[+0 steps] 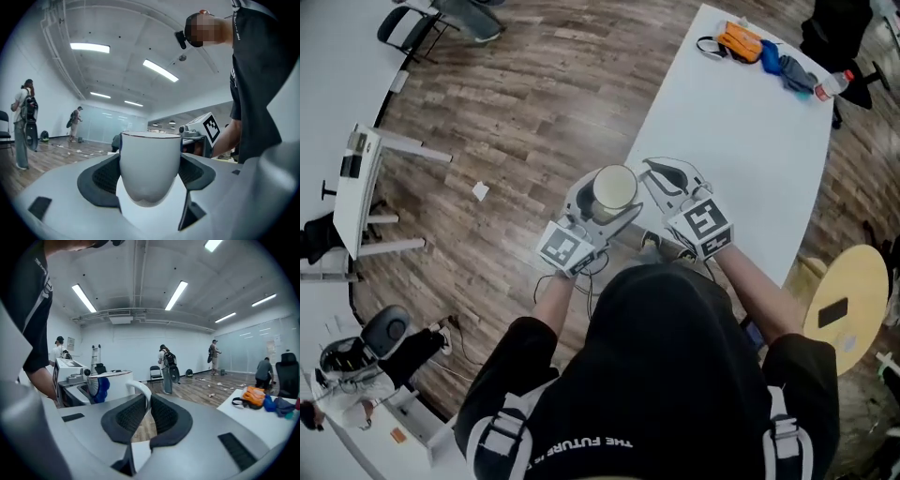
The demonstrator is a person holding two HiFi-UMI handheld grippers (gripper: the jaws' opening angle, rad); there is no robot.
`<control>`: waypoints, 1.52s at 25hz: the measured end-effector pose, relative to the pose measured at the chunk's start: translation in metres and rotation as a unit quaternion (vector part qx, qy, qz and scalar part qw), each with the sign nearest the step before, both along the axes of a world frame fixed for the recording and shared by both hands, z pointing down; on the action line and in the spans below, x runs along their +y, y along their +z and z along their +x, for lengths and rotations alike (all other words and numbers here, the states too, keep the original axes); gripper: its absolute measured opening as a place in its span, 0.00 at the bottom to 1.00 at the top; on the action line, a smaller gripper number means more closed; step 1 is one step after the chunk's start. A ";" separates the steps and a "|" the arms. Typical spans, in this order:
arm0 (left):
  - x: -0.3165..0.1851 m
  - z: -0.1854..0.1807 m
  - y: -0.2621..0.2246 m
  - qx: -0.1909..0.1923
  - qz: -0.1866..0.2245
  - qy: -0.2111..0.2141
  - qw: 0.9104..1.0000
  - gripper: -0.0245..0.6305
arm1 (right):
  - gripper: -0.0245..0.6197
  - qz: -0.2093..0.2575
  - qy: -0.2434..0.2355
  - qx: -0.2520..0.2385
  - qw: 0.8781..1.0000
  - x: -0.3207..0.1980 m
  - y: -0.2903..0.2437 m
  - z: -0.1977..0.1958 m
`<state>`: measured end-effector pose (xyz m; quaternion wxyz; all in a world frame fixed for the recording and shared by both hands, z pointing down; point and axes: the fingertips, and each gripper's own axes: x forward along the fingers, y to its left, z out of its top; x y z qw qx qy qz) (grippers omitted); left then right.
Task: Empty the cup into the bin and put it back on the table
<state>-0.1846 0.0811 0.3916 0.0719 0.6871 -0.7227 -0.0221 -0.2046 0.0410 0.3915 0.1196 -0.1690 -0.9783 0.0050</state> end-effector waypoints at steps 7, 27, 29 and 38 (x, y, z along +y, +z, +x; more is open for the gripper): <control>-0.134 0.079 0.009 -0.019 0.000 0.202 0.979 0.60 | 0.11 0.023 0.187 0.004 0.982 -0.137 0.003 0.095; -0.274 0.200 0.125 -0.052 -0.081 0.387 0.917 0.60 | 0.11 0.008 0.336 0.093 0.937 -0.274 0.117 0.228; -0.280 0.195 0.147 -0.055 -0.097 0.388 0.915 0.60 | 0.11 0.007 0.338 0.105 0.935 -0.281 0.138 0.223; -0.294 0.185 0.215 -0.073 -0.151 0.400 0.901 0.60 | 0.11 0.004 0.338 0.142 0.930 -0.296 0.204 0.214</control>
